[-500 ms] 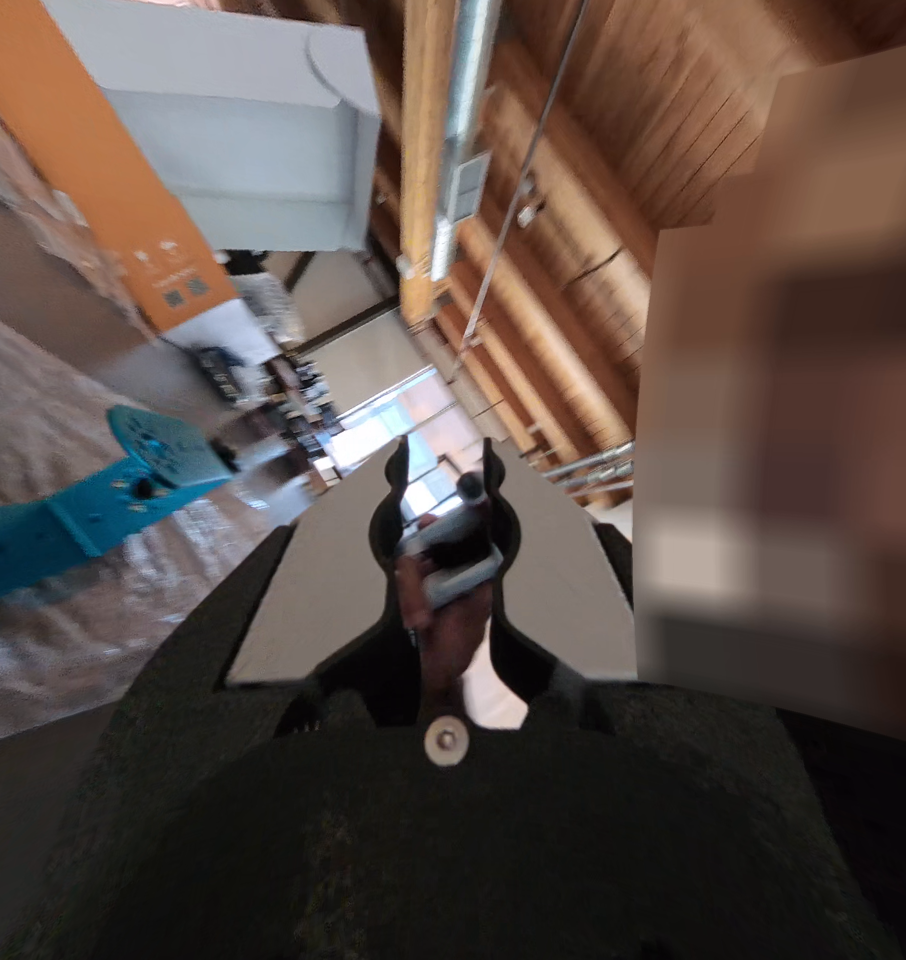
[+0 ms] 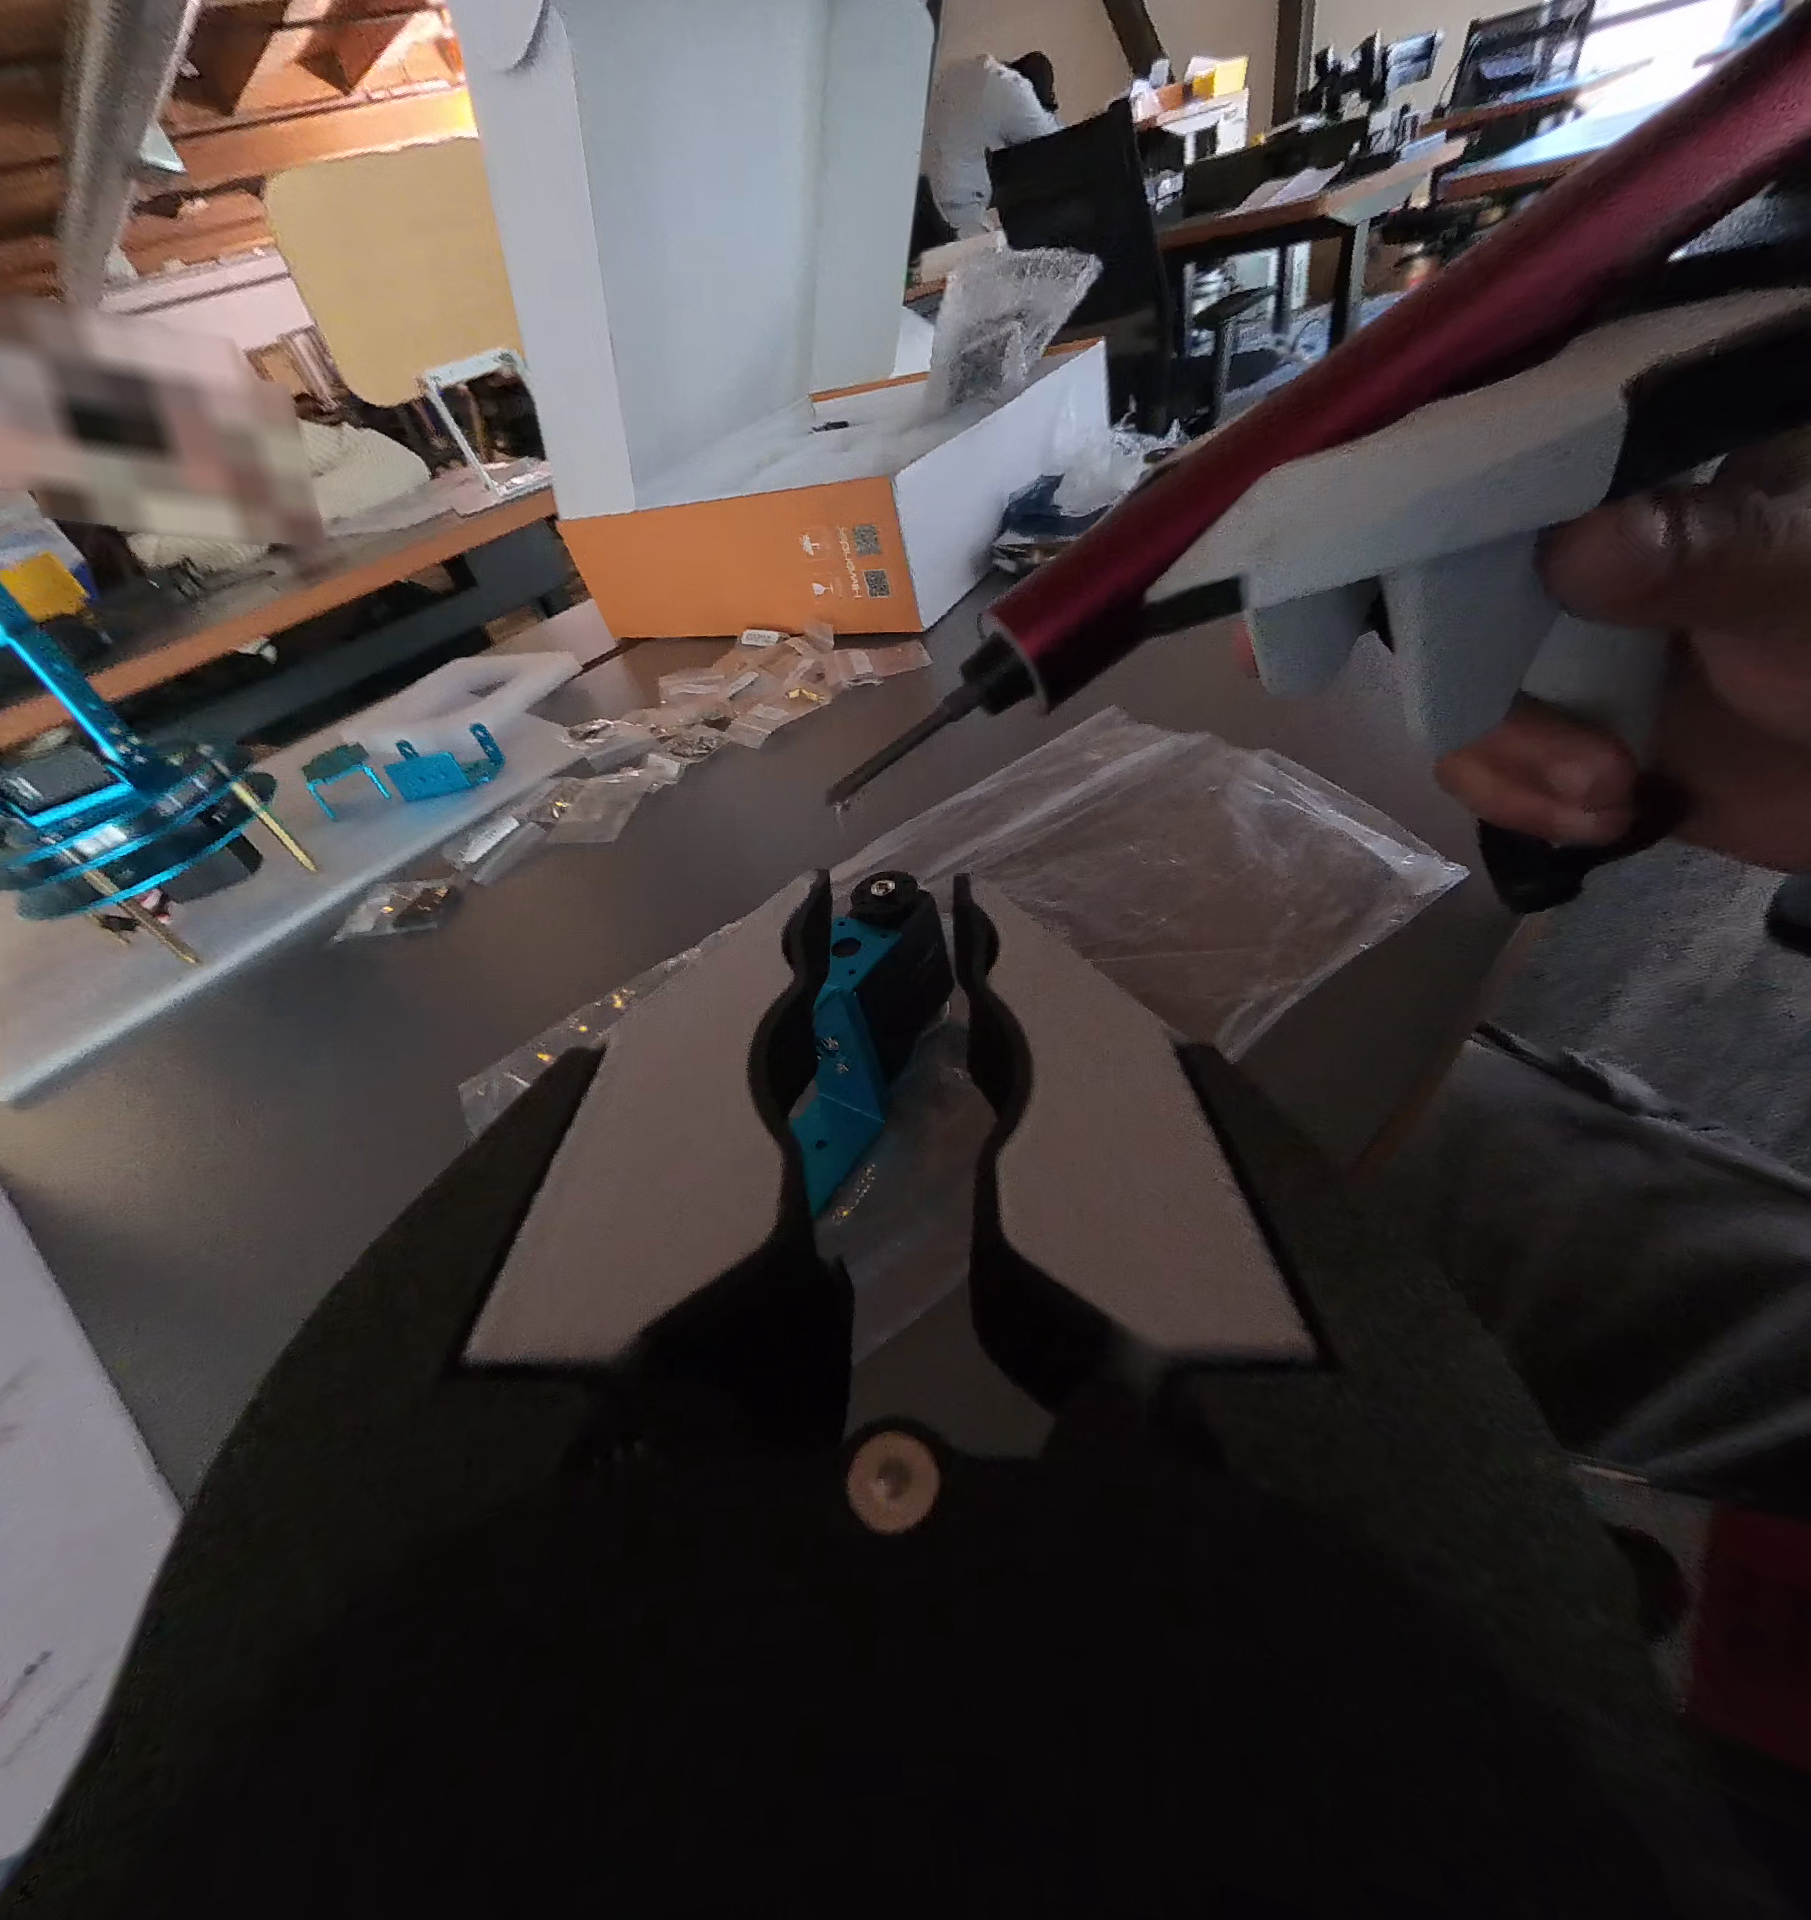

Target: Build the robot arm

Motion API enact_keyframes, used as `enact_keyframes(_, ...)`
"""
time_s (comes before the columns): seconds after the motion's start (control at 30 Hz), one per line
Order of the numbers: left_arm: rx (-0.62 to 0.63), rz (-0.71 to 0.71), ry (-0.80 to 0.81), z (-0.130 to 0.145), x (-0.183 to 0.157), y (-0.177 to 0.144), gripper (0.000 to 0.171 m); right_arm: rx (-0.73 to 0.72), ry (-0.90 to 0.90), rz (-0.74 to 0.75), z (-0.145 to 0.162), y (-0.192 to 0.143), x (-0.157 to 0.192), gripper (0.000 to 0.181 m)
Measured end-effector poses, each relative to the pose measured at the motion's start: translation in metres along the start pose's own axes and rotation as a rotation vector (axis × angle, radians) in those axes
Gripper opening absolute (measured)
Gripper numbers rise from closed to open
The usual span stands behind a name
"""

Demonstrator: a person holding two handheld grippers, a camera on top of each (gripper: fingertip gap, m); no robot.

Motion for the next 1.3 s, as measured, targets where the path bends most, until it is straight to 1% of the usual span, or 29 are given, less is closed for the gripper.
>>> enact_keyframes(0.07, -0.001, -0.020, 0.020, -0.001, -0.001, 0.001, 0.017, 0.014, -0.019, 0.006, 0.001, 0.003, 0.001, 0.022)
enact_keyframes(0.13, -0.006, -0.047, 0.008, -0.003, 0.002, 0.001, 0.016, 0.029, -0.038, 0.013, 0.002, 0.004, 0.002, 0.022)
enact_keyframes(0.27, -0.025, -0.042, -0.026, -0.006, 0.006, -0.002, 0.013, 0.041, -0.053, 0.018, 0.003, 0.006, 0.004, 0.021)
enact_keyframes(0.33, -0.017, -0.050, -0.015, -0.005, 0.007, -0.003, 0.009, 0.042, -0.055, 0.018, 0.002, 0.006, 0.005, 0.023)
enact_keyframes(0.5, -0.002, -0.054, 0.016, -0.001, 0.005, -0.003, 0.008, 0.047, -0.062, 0.012, 0.001, 0.005, 0.007, 0.022)
enact_keyframes(0.57, -0.010, -0.059, 0.030, -0.002, 0.004, -0.004, 0.000, 0.052, -0.070, 0.019, 0.002, 0.005, 0.007, 0.022)
enact_keyframes(0.87, -0.004, -0.065, 0.100, 0.000, 0.004, -0.005, 0.000, 0.069, -0.083, 0.028, 0.000, -0.003, 0.007, 0.022)
enact_keyframes(0.97, -0.007, -0.060, 0.098, 0.000, 0.005, -0.007, 0.000, 0.082, -0.091, 0.042, 0.002, -0.007, 0.004, 0.023)
enact_keyframes(1.07, 0.032, -0.074, 0.088, 0.005, 0.009, -0.008, 0.000, 0.149, -0.111, 0.092, 0.009, -0.015, -0.008, 0.022)
enact_keyframes(1.17, 0.059, -0.067, 0.058, 0.010, 0.012, -0.011, 0.000, 0.280, -0.111, 0.109, 0.021, -0.030, -0.022, 0.022)
enact_keyframes(1.2, 0.068, -0.062, 0.047, 0.012, 0.013, -0.012, 0.000, 0.340, -0.080, 0.097, 0.027, -0.035, -0.026, 0.021)
enact_keyframes(1.27, 0.090, -0.055, 0.030, 0.017, 0.014, -0.013, 0.000, 0.461, 0.018, 0.005, 0.045, -0.044, -0.023, 0.023)
enact_keyframes(1.3, 0.100, -0.054, 0.023, 0.019, 0.014, -0.013, 0.000, 0.493, 0.033, -0.008, 0.053, -0.046, -0.022, 0.023)
Point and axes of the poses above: each gripper's, where its closed fingertips meet, y out along the fingers, z out of its underside, x = y × z across the jaws, the point moved 6 cm from there along -y, back along the fingers
